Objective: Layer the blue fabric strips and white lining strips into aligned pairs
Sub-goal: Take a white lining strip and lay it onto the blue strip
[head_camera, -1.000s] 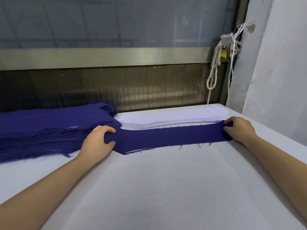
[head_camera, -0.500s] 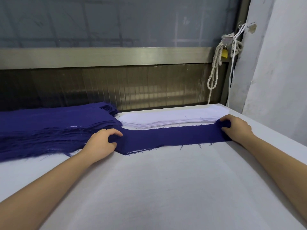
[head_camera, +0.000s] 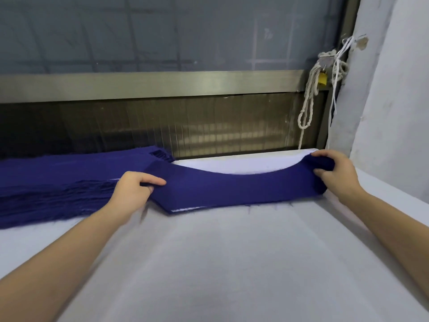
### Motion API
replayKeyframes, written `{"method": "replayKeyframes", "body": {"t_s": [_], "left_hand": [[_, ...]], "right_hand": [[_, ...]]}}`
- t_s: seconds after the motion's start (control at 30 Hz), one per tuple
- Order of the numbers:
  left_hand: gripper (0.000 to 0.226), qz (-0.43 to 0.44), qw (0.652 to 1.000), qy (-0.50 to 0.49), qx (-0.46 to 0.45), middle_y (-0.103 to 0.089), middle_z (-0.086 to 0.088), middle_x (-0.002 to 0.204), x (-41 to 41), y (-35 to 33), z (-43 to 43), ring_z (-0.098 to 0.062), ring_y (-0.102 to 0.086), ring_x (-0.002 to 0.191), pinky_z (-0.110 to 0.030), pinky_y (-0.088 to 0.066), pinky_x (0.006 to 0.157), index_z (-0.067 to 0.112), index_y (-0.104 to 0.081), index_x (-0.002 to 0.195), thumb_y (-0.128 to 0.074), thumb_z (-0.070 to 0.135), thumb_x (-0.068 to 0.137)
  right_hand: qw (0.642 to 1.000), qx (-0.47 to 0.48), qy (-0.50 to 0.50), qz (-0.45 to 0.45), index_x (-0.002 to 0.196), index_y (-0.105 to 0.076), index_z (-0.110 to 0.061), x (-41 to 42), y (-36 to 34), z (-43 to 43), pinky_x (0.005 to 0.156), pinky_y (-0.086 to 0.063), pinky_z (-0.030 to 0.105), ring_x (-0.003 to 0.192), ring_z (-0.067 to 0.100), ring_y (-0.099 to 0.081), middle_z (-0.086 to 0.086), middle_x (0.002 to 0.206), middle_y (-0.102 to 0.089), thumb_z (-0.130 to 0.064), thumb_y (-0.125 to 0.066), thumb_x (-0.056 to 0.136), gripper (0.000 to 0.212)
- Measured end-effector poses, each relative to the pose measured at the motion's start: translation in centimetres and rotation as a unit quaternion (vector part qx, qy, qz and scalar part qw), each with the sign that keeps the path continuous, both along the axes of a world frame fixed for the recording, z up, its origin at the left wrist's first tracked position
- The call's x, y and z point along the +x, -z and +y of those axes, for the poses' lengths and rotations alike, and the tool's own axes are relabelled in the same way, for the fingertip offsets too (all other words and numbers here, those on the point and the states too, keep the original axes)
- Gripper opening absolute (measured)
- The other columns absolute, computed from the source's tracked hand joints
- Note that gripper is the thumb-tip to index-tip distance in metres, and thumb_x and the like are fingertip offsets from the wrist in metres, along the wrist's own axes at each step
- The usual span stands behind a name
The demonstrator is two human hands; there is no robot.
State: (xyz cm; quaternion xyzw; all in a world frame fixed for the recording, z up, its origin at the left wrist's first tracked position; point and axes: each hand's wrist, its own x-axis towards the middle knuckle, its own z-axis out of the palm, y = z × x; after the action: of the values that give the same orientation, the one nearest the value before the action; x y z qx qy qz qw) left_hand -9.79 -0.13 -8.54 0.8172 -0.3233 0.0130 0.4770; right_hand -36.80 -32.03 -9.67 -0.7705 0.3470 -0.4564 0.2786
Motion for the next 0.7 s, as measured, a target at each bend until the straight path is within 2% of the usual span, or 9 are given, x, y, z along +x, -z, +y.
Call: {"method": "replayKeyframes", "body": {"t_s": [0.1,0.17,0.27,0.37,0.47,0.57,0.7], "left_hand": [[0.039,-0.025,0.998,-0.051,-0.034,-0.06,0.01,0.091,1.1,-1.7,1.0,-0.007,-0.053,0.077,-0.022,-0.043,0.061,0.025,-0.071,0.086,-0.05,-0.008,0.089],[0.038,-0.046,0.996,-0.073,-0.038,-0.06,0.007,0.089,2.2,-2.7,2.0,-0.005,-0.052,0.072,-0.017,-0.042,0.058,0.024,-0.07,0.083,-0.05,-0.008,0.086],[0.031,-0.052,0.991,-0.123,-0.032,-0.063,0.0,0.088,4.2,-3.9,3.9,-0.022,-0.056,0.071,-0.031,-0.045,0.063,0.019,-0.07,0.085,-0.048,-0.004,0.086],[0.015,-0.034,0.983,-0.171,-0.055,-0.065,-0.003,0.096,6.7,-4.7,6.1,-0.024,-0.058,0.094,-0.036,-0.045,0.084,0.013,-0.07,0.089,-0.055,0.011,0.088],[0.013,-0.028,0.975,-0.215,-0.056,-0.067,-0.007,0.099,9.2,-5.2,8.4,-0.028,-0.058,0.101,-0.04,-0.046,0.091,0.009,-0.069,0.088,-0.063,0.021,0.087],[0.005,-0.056,0.964,-0.261,-0.022,-0.068,-0.011,0.103,11.8,-5.2,10.8,-0.029,-0.058,0.103,-0.039,-0.046,0.09,0.009,-0.068,0.087,-0.067,0.012,0.084],[0.008,-0.085,0.948,-0.305,0.023,-0.066,-0.013,0.106,15.2,-5.0,13.8,-0.031,-0.057,0.104,-0.038,-0.044,0.086,0.007,-0.068,0.091,-0.064,0.004,0.084]], "right_hand": [[0.996,0.038,-0.018,-0.074,0.103,-0.062,-0.022,1.5,-0.8,0.4,0.094,-0.047,0.043,0.107,0.028,-0.055,0.013,0.118,-0.057,0.013,-0.06,0.079,0.042],[0.993,0.065,-0.032,-0.095,0.1,-0.061,-0.022,3.0,-1.2,1.0,0.089,-0.05,0.041,0.105,0.028,-0.055,0.013,0.12,-0.054,0.013,-0.061,0.079,0.041],[0.981,0.131,-0.061,-0.127,0.098,-0.061,-0.02,6.4,-1.8,2.4,0.083,-0.052,0.041,0.099,0.025,-0.055,0.006,0.11,-0.054,0.015,-0.061,0.078,0.04],[0.973,0.153,-0.104,-0.136,0.096,-0.061,-0.015,10.8,-2.6,4.9,0.081,-0.049,0.034,0.092,0.019,-0.055,-0.008,0.087,-0.056,0.019,-0.059,0.076,0.039],[0.969,0.157,-0.141,-0.128,0.095,-0.061,-0.013,14.9,-3.2,7.4,0.077,-0.048,0.028,0.093,0.018,-0.054,-0.002,0.093,-0.059,0.021,-0.056,0.076,0.039],[0.964,0.161,-0.173,-0.12,0.094,-0.061,-0.012,18.6,-3.7,9.6,0.065,-0.045,0.02,0.092,0.02,-0.055,0.002,0.096,-0.059,0.022,-0.055,0.075,0.039],[0.96,0.161,-0.205,-0.101,0.092,-0.061,-0.012,22.8,-4.1,12.1,0.073,-0.047,0.029,0.095,0.023,-0.055,0.006,0.1,-0.059,0.022,-0.056,0.074,0.038]]}}
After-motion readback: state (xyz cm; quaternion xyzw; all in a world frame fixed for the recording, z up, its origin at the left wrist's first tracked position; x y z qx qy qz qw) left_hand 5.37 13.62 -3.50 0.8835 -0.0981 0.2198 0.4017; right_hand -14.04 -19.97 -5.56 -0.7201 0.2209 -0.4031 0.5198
